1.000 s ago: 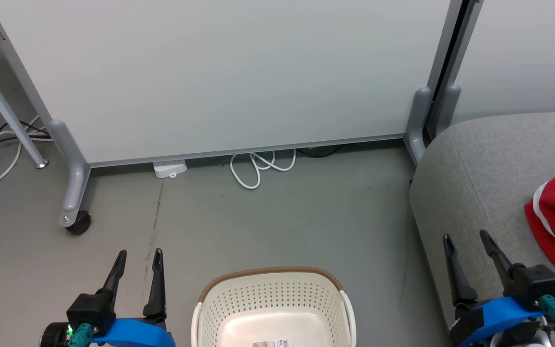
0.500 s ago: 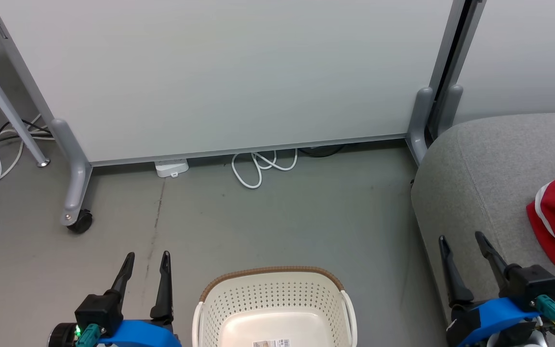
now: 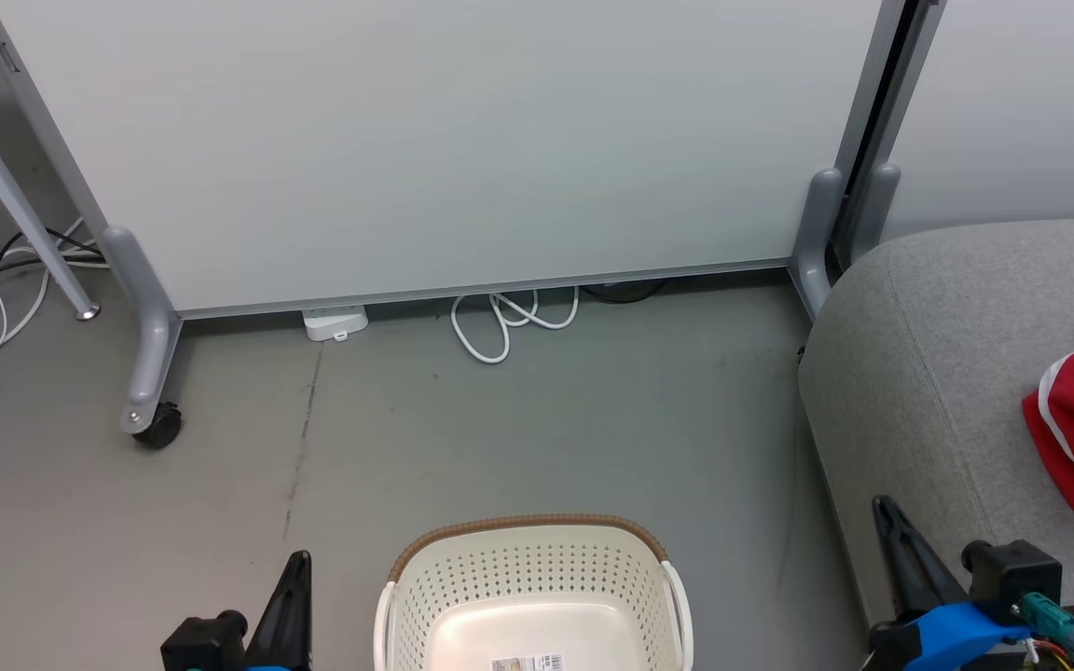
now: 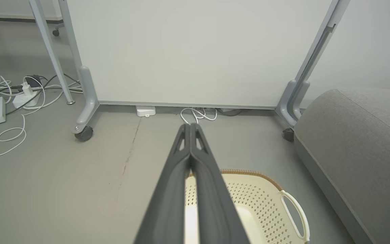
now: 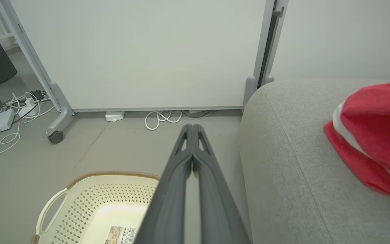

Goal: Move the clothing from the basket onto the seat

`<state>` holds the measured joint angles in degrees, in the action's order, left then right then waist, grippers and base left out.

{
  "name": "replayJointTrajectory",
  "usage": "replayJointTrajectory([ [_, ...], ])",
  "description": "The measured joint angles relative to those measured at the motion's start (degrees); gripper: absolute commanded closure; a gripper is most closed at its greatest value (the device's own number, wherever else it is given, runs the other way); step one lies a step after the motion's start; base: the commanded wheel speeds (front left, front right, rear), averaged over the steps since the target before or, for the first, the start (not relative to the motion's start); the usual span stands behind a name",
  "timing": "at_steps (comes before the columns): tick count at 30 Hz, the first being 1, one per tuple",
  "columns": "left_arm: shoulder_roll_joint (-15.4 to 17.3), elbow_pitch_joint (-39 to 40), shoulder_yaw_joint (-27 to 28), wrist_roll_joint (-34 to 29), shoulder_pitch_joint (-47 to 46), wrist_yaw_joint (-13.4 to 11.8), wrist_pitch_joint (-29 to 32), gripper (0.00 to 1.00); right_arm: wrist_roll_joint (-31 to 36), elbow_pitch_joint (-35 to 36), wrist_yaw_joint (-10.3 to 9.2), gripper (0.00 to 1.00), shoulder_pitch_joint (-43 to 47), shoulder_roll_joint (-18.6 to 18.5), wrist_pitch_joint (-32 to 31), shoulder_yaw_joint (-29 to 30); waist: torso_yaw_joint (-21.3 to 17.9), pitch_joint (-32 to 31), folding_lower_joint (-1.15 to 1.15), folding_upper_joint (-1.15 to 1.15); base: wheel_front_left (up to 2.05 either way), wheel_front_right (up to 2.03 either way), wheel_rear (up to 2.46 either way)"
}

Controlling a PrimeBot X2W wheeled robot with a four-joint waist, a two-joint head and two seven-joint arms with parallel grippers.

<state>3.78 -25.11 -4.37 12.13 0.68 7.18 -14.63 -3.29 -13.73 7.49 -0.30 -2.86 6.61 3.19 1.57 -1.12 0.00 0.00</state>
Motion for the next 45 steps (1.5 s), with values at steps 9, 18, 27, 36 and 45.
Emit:
replayJointTrajectory([
  [9, -0.2, 0.7, 1.1, 9.0, 0.3, 0.0, 2.6, 1.00, -10.1, -0.6, 0.00, 1.00, 0.0, 0.1, -1.8, 0.5, -0.1, 0.1, 0.00, 0.00, 0.00, 0.00, 0.00],
  [18, -0.3, 1.9, 2.2, 17.9, -0.2, 0.0, 4.9, 1.00, -19.9, -0.5, 0.00, 1.00, -0.2, 0.1, -3.0, 0.7, -0.2, 0.2, 0.00, 0.00, 0.00, 0.00, 0.00],
  [27, -0.4, 3.1, 3.4, 25.9, -0.9, 0.0, 7.0, 1.00, -28.7, -0.5, 0.00, 1.00, -0.7, 0.1, -4.3, 1.0, -0.3, 0.3, 0.00, 0.00, 0.00, 0.00, 0.00],
  [36, -0.4, 4.2, 4.3, 33.1, -1.9, 0.0, 8.8, 1.00, -36.7, -0.4, 0.00, 1.00, -1.4, 0.1, -5.5, 1.3, -0.5, 0.4, 0.00, 0.00, 0.00, 0.00, 0.00],
  [45, -0.5, 5.1, 5.3, 39.7, -2.3, 0.0, 10.6, 1.00, -44.1, -0.4, 0.00, 1.00, -1.9, 0.1, -6.6, 1.6, -0.6, 0.5, 0.00, 0.00, 0.00, 0.00, 0.00],
])
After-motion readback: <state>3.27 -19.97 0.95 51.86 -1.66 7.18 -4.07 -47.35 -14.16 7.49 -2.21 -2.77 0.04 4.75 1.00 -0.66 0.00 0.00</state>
